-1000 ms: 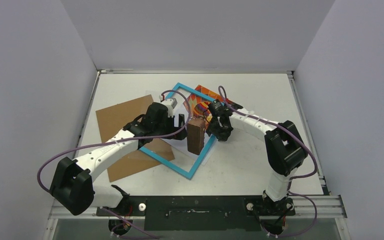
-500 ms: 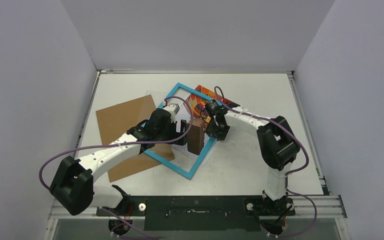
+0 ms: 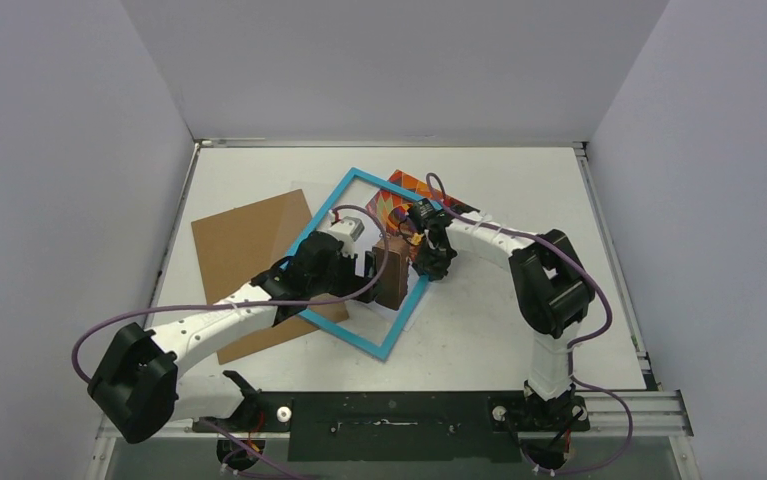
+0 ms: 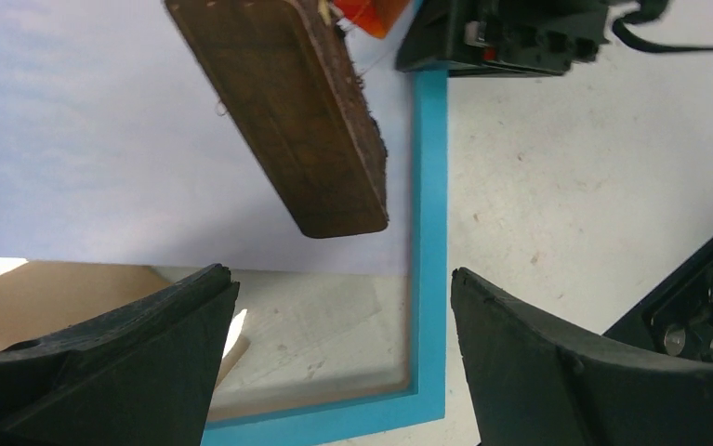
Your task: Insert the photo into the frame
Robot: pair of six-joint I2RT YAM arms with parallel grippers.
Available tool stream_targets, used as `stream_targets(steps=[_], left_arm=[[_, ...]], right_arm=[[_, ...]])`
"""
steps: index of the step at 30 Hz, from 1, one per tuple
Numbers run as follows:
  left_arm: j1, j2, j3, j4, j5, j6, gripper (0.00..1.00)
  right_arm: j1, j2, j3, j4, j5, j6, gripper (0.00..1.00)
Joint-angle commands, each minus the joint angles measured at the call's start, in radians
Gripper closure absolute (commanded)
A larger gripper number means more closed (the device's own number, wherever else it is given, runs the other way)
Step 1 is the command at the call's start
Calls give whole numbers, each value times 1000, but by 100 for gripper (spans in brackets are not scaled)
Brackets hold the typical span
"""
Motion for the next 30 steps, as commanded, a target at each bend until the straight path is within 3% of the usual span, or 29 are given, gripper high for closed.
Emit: stream_targets(steps=[1,7,15,30], left_arm=[[-42,-81,-92,290,70,76,16],[-61,-68,-154,466,169,108,16],[-67,58,-96,453,220,1,20],[-72,182,-85,518,304,-7,21]], right_arm=[[3,-48,74,-39,-9,-5,88],[2,-97,84,-56,-21,15,89],[2,-164,76,-34,-52,46,89],[5,-207,72,-11,14,69,89]])
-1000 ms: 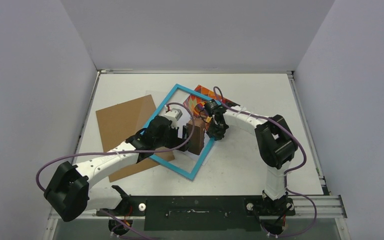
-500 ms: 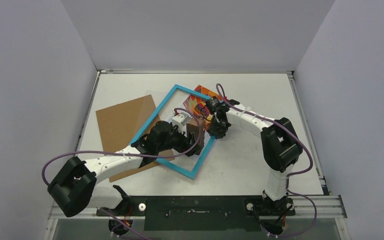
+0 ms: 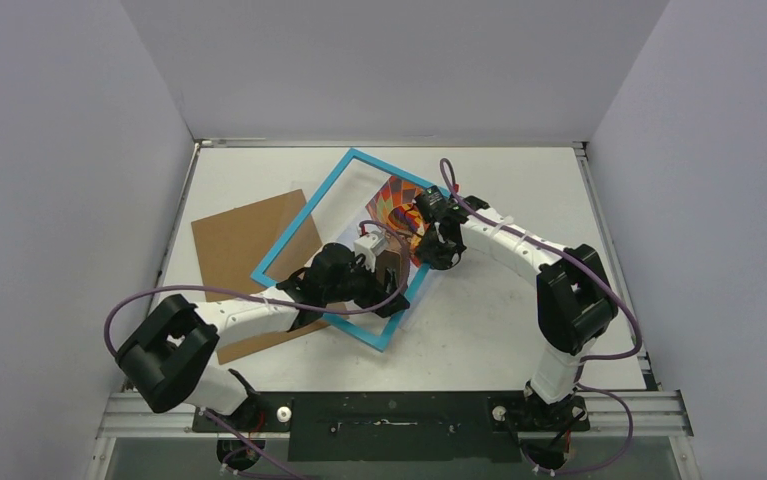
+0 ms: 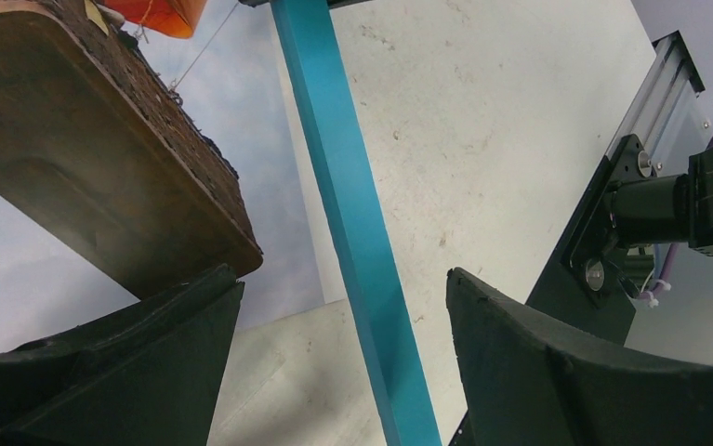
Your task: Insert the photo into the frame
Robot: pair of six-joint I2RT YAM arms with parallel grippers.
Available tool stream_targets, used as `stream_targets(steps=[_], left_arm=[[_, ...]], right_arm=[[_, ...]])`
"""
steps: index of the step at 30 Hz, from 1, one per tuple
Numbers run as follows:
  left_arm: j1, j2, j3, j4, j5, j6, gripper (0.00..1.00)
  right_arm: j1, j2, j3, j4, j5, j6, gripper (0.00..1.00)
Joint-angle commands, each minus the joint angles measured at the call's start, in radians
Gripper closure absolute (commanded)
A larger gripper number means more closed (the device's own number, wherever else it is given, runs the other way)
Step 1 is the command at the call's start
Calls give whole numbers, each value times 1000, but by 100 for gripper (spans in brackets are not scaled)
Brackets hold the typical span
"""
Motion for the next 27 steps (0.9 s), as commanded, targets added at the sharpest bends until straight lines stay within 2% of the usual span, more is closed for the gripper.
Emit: stream_targets(steps=[1,8,14,15,17,20,24,27], left_arm=[[-8,46,51,63,35,1,21],[-41,117,75,66,7,67,33],[-82,108,31,134,-36,135,41],[-88,109,30,130,-38,147,44],[-105,115,41,103,-43,196,65],[-122,119,68,38,-100,233,84],[-122,91,66,38,-135,227,96],[-123,56,65,47,-144,213,100]], right_arm=[[4,-60,37,63,11,49,89],[5,-27,61,36,-12,85,88],[3,-10,70,19,-35,99,87],[3,-9,72,19,-39,101,86],[3,-5,77,17,-51,101,86],[-3,-2,75,19,-65,98,86],[-21,-22,24,59,-117,106,82],[-42,-65,-48,148,-166,105,75]])
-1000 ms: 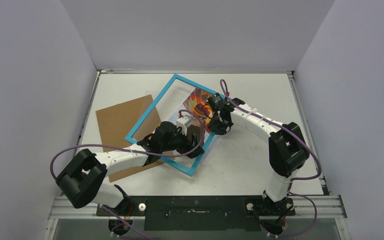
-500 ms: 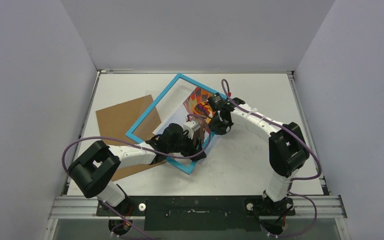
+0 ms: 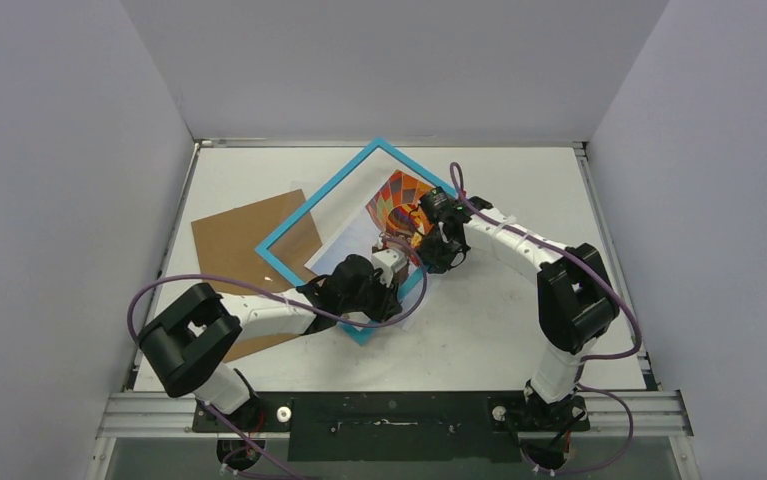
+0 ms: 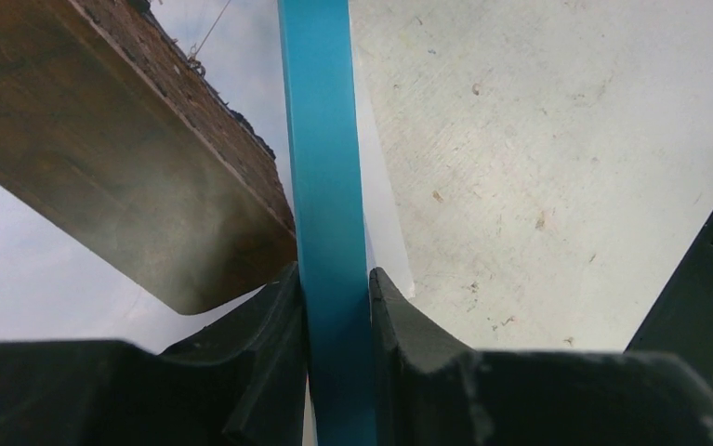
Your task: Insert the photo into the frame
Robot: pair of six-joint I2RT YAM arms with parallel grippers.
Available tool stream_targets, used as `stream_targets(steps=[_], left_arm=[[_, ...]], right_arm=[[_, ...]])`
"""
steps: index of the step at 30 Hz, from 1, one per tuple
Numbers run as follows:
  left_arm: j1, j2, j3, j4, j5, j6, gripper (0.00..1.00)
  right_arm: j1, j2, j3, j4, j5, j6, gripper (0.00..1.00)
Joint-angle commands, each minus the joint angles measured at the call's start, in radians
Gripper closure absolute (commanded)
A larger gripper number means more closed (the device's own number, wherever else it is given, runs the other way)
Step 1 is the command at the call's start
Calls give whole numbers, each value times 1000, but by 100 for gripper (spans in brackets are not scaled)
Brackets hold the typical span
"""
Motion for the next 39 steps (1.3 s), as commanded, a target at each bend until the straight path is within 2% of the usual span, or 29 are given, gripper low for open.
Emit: stream_targets(steps=[1,8,14,17,21,26,31,35,39], left_arm=[[-15,-78,38,56,15,34,100],[-10,-123,93,-22,3,15,100],[3,-123,170,-88,-3,16,100],[13,-120,205,-111,15,-6,100],[27,-128,227,-122,33,-35,100],[39,-139,250,-152,36,-55,100],[49,-157,245,-139,8,-97,100],[51,-177,233,-99,3,-109,100],[54,-189,232,-85,3,-109,100]], right_arm=[[-27,-84,-72,204,-106,6,72],[-65,-164,-179,313,-130,-9,53],[-69,-283,-370,560,-118,24,27],[-71,-345,-492,807,-143,51,22],[-70,-404,-585,996,-128,80,22],[-75,-482,-699,1193,-92,158,29],[-72,-556,-734,1185,-24,176,40],[-75,-551,-723,1174,-11,176,55],[-74,-503,-660,1162,-27,162,78]])
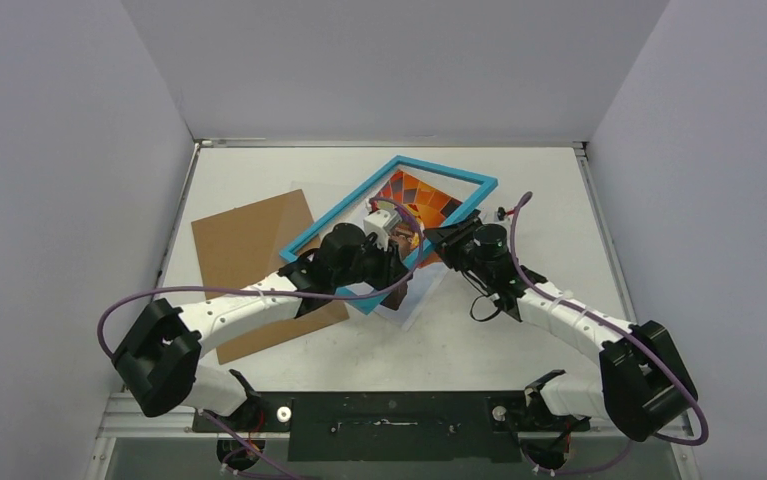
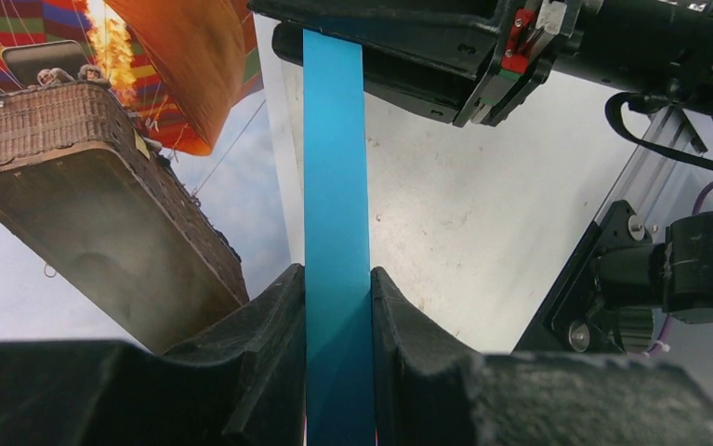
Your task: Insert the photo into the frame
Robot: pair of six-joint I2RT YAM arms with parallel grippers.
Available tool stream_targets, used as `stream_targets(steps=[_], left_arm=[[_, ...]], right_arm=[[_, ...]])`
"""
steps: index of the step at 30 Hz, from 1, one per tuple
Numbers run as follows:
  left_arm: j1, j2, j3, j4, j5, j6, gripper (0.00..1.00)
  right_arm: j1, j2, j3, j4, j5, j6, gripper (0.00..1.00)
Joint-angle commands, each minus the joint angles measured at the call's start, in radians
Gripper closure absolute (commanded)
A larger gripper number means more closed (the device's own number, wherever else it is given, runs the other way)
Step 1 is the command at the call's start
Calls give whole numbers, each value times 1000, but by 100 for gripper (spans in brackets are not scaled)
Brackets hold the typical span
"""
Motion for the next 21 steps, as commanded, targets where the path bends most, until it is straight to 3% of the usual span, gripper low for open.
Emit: stream_targets(steps=[1,2,6,10,17,21], left_arm=[[8,-53,48,75,-18,22,100],[11,-55,64,57,-18,31,100],[20,-67,167,-86,-67,112,62],[44,-118,267,-215,-116,206,40],[72,-226,426,-348,-168,269,31],[84,-254,489,-430,-245,261,29]], right_arm=[[-1,30,113,50,17,-19,84],[1,37,144,13,15,-32,87],[16,60,289,-149,17,-80,93],[23,89,423,-251,17,-143,97],[23,123,618,-284,-44,-209,100],[6,171,762,-431,-164,-146,100]])
